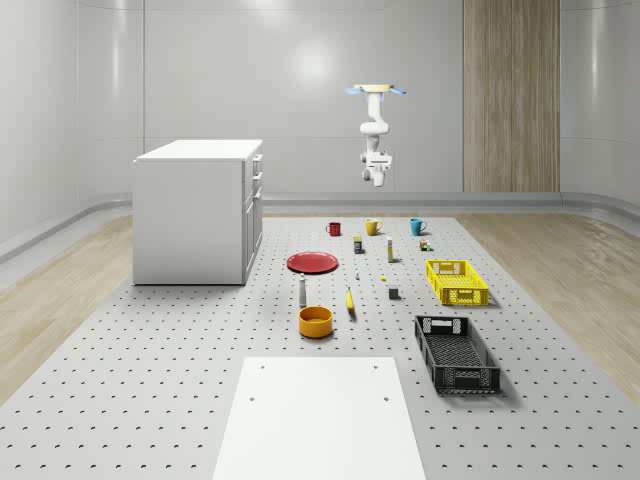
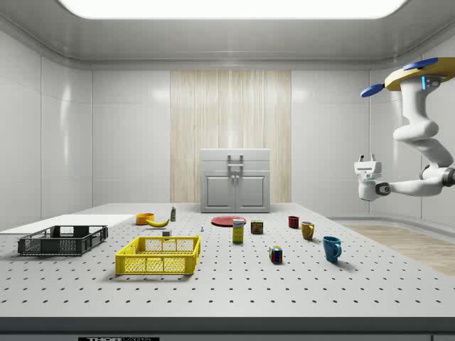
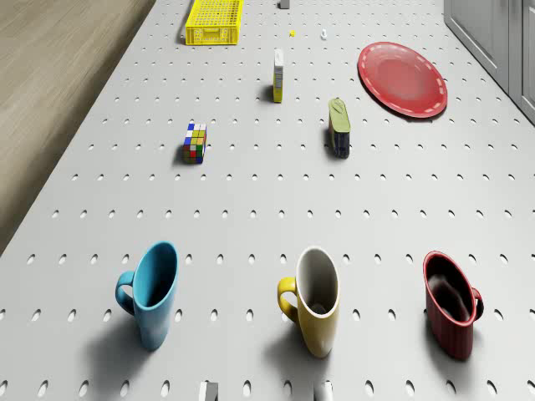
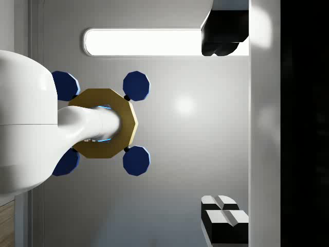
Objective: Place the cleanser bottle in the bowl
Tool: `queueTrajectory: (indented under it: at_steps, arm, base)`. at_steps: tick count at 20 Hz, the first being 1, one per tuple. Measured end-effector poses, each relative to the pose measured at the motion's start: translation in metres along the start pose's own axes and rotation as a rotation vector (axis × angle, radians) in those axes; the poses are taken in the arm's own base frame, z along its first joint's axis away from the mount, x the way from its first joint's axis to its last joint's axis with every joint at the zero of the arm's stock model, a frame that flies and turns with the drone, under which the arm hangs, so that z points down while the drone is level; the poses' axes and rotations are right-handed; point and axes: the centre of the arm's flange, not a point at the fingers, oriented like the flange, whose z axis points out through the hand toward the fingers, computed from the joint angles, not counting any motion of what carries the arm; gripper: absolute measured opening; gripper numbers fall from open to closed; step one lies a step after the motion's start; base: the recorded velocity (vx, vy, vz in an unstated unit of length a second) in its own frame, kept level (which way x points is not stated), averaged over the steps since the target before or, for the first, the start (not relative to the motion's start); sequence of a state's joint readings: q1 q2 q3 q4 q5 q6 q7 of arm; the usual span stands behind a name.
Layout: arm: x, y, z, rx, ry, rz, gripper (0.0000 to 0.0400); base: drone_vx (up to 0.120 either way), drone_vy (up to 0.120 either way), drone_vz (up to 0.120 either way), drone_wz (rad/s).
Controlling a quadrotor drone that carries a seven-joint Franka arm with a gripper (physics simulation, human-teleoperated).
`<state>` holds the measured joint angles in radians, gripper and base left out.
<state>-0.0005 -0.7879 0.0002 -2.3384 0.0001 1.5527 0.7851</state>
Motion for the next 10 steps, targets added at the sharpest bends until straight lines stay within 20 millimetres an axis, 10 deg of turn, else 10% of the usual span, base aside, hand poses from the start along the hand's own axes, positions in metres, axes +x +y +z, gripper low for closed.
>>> queueTrajectory:
  at_steps: [4, 10]
  arm:
    - [-0.002, 0.003, -0.03, 0.002, 0.002, 0.0, 0.04]
    - [-0.001, 0.001, -0.066, 0.006, 0.006, 0.0, 0.04]
  base:
    - [0.01, -0.04, 0.0, 0.0]
    - [0.12, -0.12, 0.0, 0.0]
